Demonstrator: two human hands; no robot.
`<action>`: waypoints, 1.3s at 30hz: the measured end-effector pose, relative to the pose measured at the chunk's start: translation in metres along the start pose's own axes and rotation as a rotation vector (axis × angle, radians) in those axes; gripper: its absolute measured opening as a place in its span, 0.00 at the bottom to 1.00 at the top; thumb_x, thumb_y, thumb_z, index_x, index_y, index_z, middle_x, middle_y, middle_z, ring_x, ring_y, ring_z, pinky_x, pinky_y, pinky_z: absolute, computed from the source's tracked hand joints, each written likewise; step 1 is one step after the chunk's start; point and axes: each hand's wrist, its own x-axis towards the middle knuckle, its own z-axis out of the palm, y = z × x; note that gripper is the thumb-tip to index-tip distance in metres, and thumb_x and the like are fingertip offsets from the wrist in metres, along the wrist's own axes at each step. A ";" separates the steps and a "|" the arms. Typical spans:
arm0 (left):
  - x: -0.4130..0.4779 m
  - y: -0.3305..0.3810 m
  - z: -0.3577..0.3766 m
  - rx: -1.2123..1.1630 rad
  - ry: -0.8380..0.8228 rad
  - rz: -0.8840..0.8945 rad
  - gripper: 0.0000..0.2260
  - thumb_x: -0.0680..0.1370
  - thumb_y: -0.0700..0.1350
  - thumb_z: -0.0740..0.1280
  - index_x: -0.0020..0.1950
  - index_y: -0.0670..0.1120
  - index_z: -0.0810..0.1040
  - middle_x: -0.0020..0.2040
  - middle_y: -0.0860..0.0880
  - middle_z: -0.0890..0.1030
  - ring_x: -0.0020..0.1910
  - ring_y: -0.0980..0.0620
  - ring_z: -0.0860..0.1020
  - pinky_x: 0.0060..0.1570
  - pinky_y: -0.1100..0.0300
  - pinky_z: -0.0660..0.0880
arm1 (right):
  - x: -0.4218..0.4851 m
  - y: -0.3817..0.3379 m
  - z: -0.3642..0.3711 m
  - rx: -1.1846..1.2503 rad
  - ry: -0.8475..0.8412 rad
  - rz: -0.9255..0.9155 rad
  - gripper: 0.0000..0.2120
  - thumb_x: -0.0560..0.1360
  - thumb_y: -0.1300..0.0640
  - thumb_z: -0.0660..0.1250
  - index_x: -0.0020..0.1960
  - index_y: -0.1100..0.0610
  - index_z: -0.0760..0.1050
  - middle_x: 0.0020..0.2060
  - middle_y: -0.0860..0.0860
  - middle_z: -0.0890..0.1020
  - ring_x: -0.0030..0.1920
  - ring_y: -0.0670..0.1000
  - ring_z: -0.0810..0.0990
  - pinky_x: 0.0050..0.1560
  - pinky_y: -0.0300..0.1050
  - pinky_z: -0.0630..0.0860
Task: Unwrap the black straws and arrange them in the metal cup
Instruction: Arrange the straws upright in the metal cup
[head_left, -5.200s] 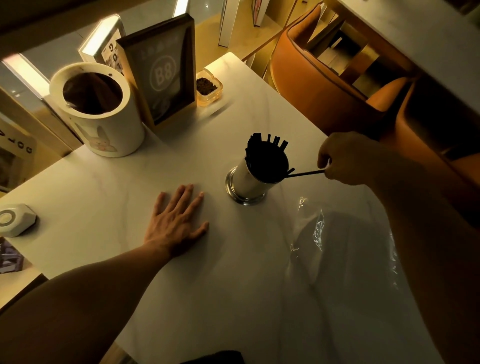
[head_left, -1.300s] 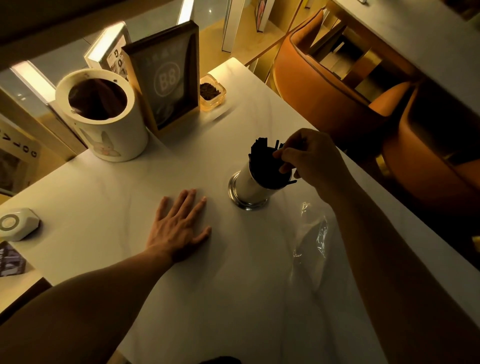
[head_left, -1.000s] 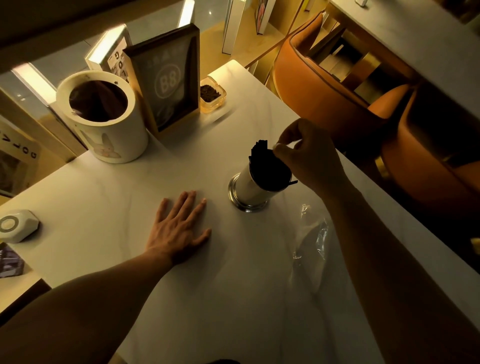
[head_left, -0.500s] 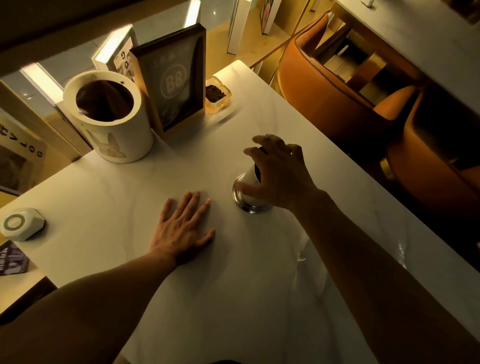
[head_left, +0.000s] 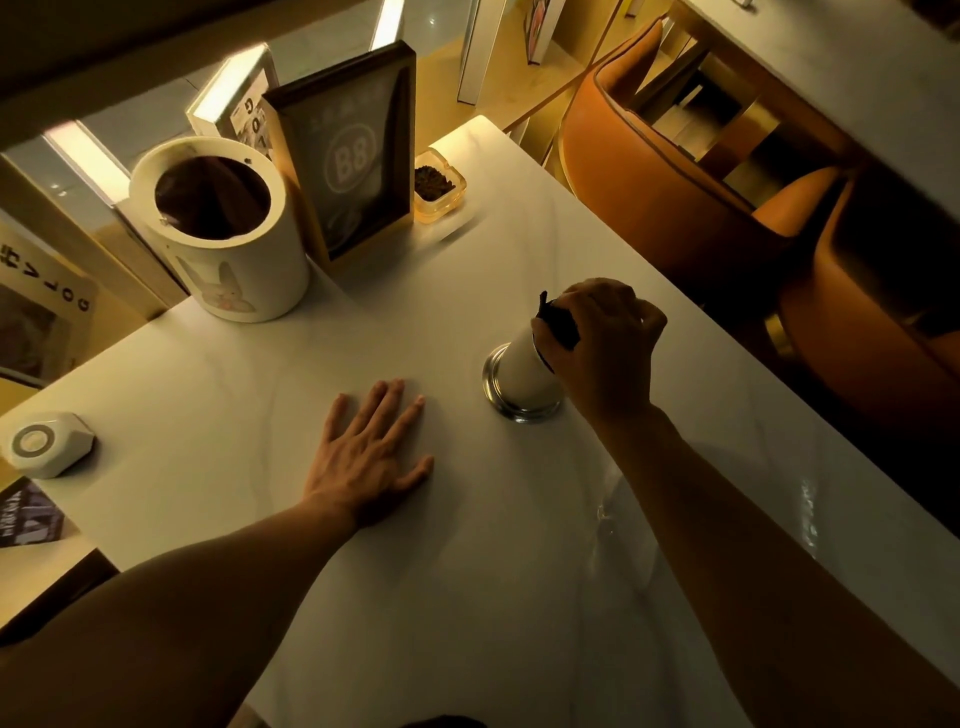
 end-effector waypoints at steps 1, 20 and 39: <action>0.000 0.000 0.000 0.000 -0.001 -0.001 0.37 0.79 0.74 0.40 0.82 0.60 0.33 0.84 0.52 0.35 0.81 0.51 0.31 0.80 0.42 0.35 | 0.001 0.000 0.000 -0.024 -0.023 0.005 0.20 0.74 0.38 0.64 0.56 0.53 0.76 0.57 0.51 0.81 0.62 0.53 0.76 0.59 0.55 0.67; -0.001 0.002 -0.004 0.004 -0.023 -0.017 0.37 0.78 0.75 0.40 0.83 0.60 0.34 0.84 0.52 0.34 0.81 0.51 0.30 0.80 0.42 0.34 | 0.011 -0.007 0.004 0.292 0.102 0.245 0.07 0.78 0.58 0.65 0.45 0.62 0.75 0.40 0.56 0.80 0.41 0.50 0.75 0.42 0.35 0.68; -0.003 0.004 -0.010 0.000 -0.039 -0.012 0.38 0.78 0.74 0.41 0.83 0.59 0.35 0.84 0.51 0.34 0.82 0.50 0.32 0.81 0.41 0.37 | -0.027 0.008 0.008 0.269 0.133 0.063 0.10 0.77 0.58 0.69 0.41 0.63 0.75 0.40 0.57 0.80 0.43 0.54 0.76 0.40 0.43 0.75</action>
